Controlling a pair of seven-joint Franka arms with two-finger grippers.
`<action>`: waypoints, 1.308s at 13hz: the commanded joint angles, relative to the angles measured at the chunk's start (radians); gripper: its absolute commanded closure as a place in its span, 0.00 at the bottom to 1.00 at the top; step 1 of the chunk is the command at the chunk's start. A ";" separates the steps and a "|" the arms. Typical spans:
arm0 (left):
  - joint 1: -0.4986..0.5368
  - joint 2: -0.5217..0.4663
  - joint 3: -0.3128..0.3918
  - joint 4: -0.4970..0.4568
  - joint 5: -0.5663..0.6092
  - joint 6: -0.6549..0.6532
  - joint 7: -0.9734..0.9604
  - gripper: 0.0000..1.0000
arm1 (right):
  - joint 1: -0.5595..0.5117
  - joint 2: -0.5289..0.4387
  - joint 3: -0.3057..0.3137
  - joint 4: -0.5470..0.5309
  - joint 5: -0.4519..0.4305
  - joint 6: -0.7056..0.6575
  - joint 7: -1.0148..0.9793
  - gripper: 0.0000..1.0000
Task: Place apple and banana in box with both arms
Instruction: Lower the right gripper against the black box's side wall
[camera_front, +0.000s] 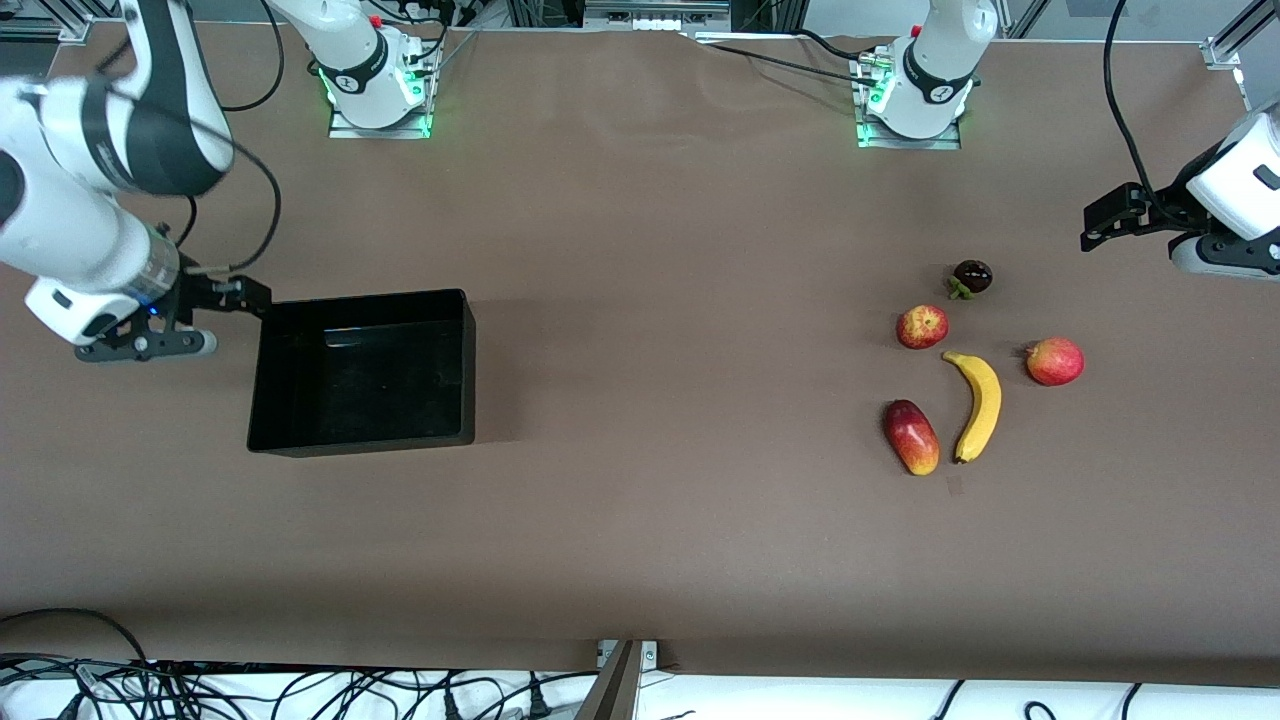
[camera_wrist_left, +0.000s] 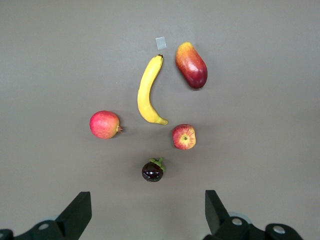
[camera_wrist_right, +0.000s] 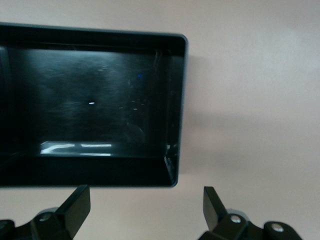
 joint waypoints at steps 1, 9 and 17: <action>0.004 0.020 -0.001 0.035 -0.002 -0.020 0.003 0.00 | -0.008 0.068 -0.034 -0.031 -0.015 0.098 -0.014 0.00; 0.004 0.035 -0.004 0.061 0.014 -0.021 -0.002 0.00 | -0.040 0.210 -0.062 -0.191 0.002 0.418 -0.017 0.02; 0.004 0.036 -0.004 0.063 0.014 -0.023 -0.003 0.00 | -0.054 0.240 -0.059 -0.184 0.027 0.414 -0.017 1.00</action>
